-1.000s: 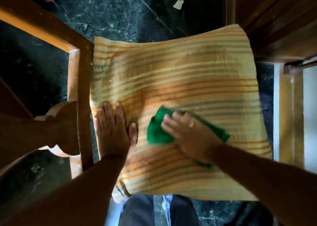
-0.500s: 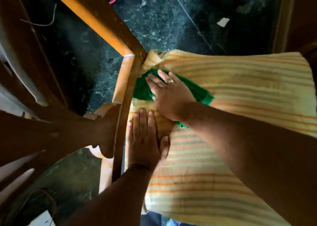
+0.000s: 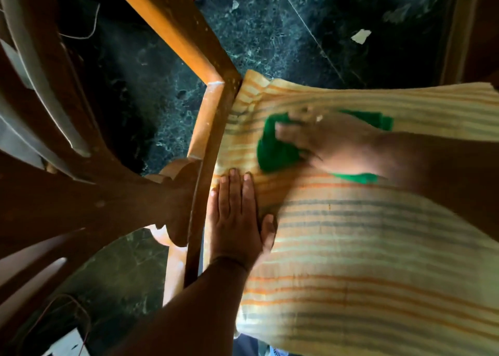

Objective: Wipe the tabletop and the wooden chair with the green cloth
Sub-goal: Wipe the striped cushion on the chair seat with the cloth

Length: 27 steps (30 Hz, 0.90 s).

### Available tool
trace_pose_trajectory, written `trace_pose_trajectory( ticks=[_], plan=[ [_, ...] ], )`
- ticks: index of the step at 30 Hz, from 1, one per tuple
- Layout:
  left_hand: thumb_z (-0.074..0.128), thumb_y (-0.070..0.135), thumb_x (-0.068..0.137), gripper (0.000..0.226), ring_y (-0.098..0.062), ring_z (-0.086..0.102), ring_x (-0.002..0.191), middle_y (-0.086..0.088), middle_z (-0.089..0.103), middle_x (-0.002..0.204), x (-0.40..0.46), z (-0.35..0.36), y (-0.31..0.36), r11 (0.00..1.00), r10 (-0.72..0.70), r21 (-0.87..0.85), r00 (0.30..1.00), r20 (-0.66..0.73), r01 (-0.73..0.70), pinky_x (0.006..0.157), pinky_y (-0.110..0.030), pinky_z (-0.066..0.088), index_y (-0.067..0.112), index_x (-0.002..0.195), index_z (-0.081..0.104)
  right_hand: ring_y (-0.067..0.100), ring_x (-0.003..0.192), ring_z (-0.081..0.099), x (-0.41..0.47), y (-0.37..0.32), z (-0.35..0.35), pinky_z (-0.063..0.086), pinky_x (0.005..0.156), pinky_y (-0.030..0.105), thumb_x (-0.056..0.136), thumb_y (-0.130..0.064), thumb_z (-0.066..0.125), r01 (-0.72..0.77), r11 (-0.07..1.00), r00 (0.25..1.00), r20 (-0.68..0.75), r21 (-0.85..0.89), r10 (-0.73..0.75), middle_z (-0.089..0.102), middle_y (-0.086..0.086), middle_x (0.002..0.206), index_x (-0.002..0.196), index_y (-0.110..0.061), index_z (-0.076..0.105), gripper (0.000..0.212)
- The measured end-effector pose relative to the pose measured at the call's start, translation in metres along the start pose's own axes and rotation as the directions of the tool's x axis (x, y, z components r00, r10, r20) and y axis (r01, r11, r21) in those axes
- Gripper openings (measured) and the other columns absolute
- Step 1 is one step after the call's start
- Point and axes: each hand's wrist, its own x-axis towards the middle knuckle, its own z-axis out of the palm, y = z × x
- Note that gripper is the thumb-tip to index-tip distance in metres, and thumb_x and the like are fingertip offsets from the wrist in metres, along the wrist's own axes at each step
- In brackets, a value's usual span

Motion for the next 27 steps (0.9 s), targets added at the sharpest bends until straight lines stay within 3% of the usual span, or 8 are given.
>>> trace_pose_trajectory(
  ticks=[5, 10, 12, 16, 19, 23, 25, 27],
  plan=[
    [0.039, 0.049, 0.087, 0.082, -0.039, 0.026, 0.150, -0.022, 0.029, 0.161, 0.000, 0.004, -0.002, 1.000, 0.010, -0.002, 1.000, -0.004, -0.010, 0.122, -0.053, 0.017, 0.003, 0.153, 0.032, 0.030, 0.150, 0.018, 0.066, -0.044, 0.005, 0.015, 0.121, 0.046, 0.097, -0.035, 0.037, -0.466, 0.871, 0.872, -0.086, 0.153, 0.482, 0.022, 0.006, 0.164, 0.155, -0.016, 0.023, 0.062],
    [0.040, 0.049, 0.086, 0.081, -0.038, 0.027, 0.150, -0.022, 0.029, 0.161, -0.002, 0.000, -0.001, 1.000, 0.012, 0.001, 1.000, 0.012, -0.012, 0.122, -0.055, 0.019, 0.002, 0.152, 0.035, 0.028, 0.149, 0.021, 0.020, -0.040, 0.014, 0.017, 0.119, 0.041, 0.098, -0.032, 0.042, -0.025, 0.995, 0.998, -0.057, 0.093, 0.031, 0.026, 0.002, 0.162, 0.152, -0.022, 0.034, 0.055],
    [0.040, 0.048, 0.086, 0.081, -0.038, 0.027, 0.150, -0.022, 0.029, 0.161, -0.002, 0.000, -0.001, 1.000, 0.013, 0.016, 1.000, 0.008, -0.013, 0.121, -0.055, 0.020, 0.002, 0.152, 0.035, 0.029, 0.145, 0.031, 0.017, -0.005, 0.011, 0.025, 0.116, 0.041, 0.098, -0.029, 0.043, -0.161, 0.985, 0.986, -0.042, 0.060, 0.164, 0.034, 0.002, 0.159, 0.147, -0.023, 0.041, 0.049],
    [0.038, 0.048, 0.087, 0.081, -0.039, 0.026, 0.150, -0.022, 0.028, 0.161, -0.001, 0.003, -0.003, 1.000, 0.024, 0.012, 1.000, 0.010, -0.024, 0.121, -0.056, 0.019, 0.001, 0.153, 0.034, 0.040, 0.125, 0.052, 0.034, 0.020, 0.000, 0.040, 0.101, 0.045, 0.099, -0.035, 0.038, -0.692, 0.663, 0.669, -0.093, 0.284, 0.738, 0.058, 0.024, 0.130, 0.117, -0.011, 0.057, 0.036],
    [0.037, 0.048, 0.086, 0.082, -0.039, 0.025, 0.150, -0.022, 0.028, 0.161, 0.000, 0.003, -0.005, 1.000, 0.028, 0.001, 0.999, 0.036, -0.028, 0.122, -0.054, 0.016, 0.001, 0.153, 0.033, 0.038, 0.124, 0.052, 0.032, -0.035, 0.015, 0.040, 0.103, 0.045, 0.097, -0.035, 0.035, -0.480, 0.842, 0.811, -0.242, 0.247, 0.533, 0.059, 0.018, 0.133, 0.127, -0.012, 0.055, 0.043],
    [0.039, 0.048, 0.087, 0.079, -0.043, 0.030, 0.147, -0.026, 0.036, 0.157, -0.001, 0.000, -0.006, 0.998, 0.051, 0.021, 0.997, 0.058, -0.053, 0.120, -0.057, 0.020, -0.002, 0.149, 0.039, 0.035, 0.133, 0.048, -0.015, -0.060, 0.037, 0.039, 0.108, 0.048, 0.093, -0.031, 0.043, -0.067, 0.995, 0.986, -0.149, 0.073, 0.078, 0.050, 0.011, 0.148, 0.140, -0.013, 0.052, 0.051],
    [0.039, 0.050, 0.087, 0.081, -0.041, 0.026, 0.150, -0.023, 0.030, 0.161, -0.001, -0.006, -0.004, 0.999, 0.043, 0.013, 0.996, 0.076, -0.044, 0.122, -0.055, 0.019, 0.002, 0.153, 0.034, 0.040, 0.133, 0.047, -0.034, -0.017, 0.037, 0.039, 0.107, 0.049, 0.094, -0.027, 0.039, -0.295, 0.953, 0.931, -0.206, 0.068, 0.302, 0.045, 0.017, 0.151, 0.144, -0.009, 0.045, 0.053],
    [0.038, 0.053, 0.087, 0.085, -0.038, 0.021, 0.152, -0.021, 0.023, 0.163, -0.001, -0.015, -0.006, 0.999, 0.028, -0.026, 0.994, 0.104, -0.025, 0.123, -0.053, 0.016, 0.004, 0.155, 0.028, 0.046, 0.133, 0.044, -0.061, 0.034, 0.032, 0.038, 0.106, 0.052, 0.090, -0.029, 0.035, -0.610, 0.761, 0.719, -0.251, 0.220, 0.648, 0.043, 0.024, 0.150, 0.144, -0.004, 0.041, 0.060]
  ],
)
